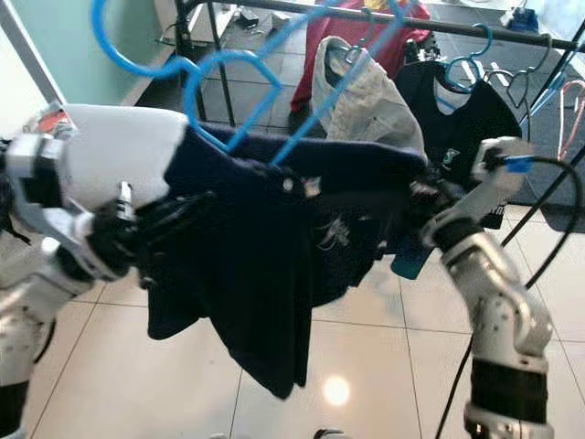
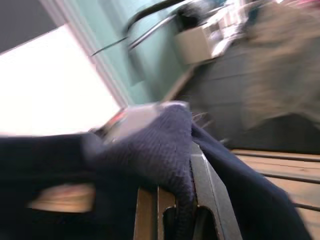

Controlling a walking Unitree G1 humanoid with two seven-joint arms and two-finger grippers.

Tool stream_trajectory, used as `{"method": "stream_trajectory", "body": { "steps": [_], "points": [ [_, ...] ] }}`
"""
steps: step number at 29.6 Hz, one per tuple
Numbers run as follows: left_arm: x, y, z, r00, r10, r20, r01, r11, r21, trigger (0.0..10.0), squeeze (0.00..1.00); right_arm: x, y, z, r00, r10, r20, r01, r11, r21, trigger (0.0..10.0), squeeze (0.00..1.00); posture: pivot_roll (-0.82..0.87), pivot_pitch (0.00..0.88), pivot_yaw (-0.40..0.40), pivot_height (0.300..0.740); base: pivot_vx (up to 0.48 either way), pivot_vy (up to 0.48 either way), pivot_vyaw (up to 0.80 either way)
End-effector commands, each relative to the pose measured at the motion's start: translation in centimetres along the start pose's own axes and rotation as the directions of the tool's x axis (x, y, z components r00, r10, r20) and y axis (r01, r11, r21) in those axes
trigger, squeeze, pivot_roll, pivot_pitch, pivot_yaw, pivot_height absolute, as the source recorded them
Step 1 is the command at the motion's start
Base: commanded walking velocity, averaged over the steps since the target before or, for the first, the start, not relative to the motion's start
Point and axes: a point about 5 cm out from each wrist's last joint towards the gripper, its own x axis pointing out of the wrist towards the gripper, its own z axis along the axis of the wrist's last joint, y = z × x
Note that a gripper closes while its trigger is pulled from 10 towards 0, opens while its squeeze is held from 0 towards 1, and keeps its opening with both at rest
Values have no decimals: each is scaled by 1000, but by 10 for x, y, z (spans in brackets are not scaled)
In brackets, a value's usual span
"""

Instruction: Hang hanger

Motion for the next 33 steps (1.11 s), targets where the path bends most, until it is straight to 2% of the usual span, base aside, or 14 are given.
{"method": "stream_trajectory", "body": {
  "steps": [1,6,10,15,17,18,20,23,26,27,30,31,32,33],
  "points": [
    [3,2,-7,994,-15,-107,23,997,77,10000,0,-10,21,-11,978,183,-95,-188,981,-42,10000,1000,-82,185,-34,740,0,0,0],
    [-6,10,-18,949,-37,-314,91,983,159,10000,0,-37,10,-28,933,205,-294,-253,958,-136,10000,1000,-77,187,-29,740,0,0,0],
    [-23,22,-23,841,-20,-541,198,941,274,10000,0,-69,13,-20,866,290,-407,-372,917,-140,10000,1000,-72,186,-19,740,0,0,0],
    [-21,35,-10,830,6,-558,216,918,331,10000,0,-86,15,-13,834,308,-458,-411,900,-143,10000,1000,-70,182,-12,740,0,0,0],
    [-18,38,-4,831,0,-556,231,909,346,10000,0,-88,13,-8,850,286,-442,-396,900,-180,10000,1000,-68,178,-11,740,0,0,0],
    [-16,39,2,830,-16,-558,256,899,354,10000,0,-84,10,7,898,277,-341,-357,912,-200,10000,1000,-68,178,-11,740,0,0,0],
    [-14,39,7,824,-33,-565,282,890,359,10000,0,-83,9,22,929,281,-243,-331,922,-201,10000,1000,-68,178,-11,740,0,0,0],
    [-11,35,15,764,-92,-638,402,842,359,10000,0,-83,13,55,934,350,-72,-357,909,-216,10000,1000,-61,176,-12,740,0,0,0],
    [-11,35,17,715,-107,-691,467,808,359,10000,0,-82,13,62,932,357,-60,-361,901,-242,10000,1000,-57,172,-14,740,0,0,0],
    [-9,39,19,641,-107,-760,549,757,356,10000,0,-79,14,63,920,382,-90,-391,881,-267,10000,1000,-54,169,-16,740,0,0,0],
    [-6,41,21,606,-116,-787,593,725,350,10000,0,-77,14,61,913,388,-130,-409,869,-279,10000,1000,-46,165,-18,740,0,0,0],
    [-3,42,23,597,-122,-793,611,710,351,10000,0,-77,13,57,905,389,-173,-424,860,-285,10000,200,-44,164,-17,740,0,0,0],
    [-3,42,23,597,-122,-793,611,710,351,10000,0,-77,13,57,905,389,-173,-424,860,-285,10000,200,-44,164,-17,740,0,0,0],
    [2,40,26,591,-147,-793,636,690,346,10000,0,-77,12,47,885,382,-267,-451,845,-286,10000,0,-44,164,-17,740,0,0,0]
  ]
}}
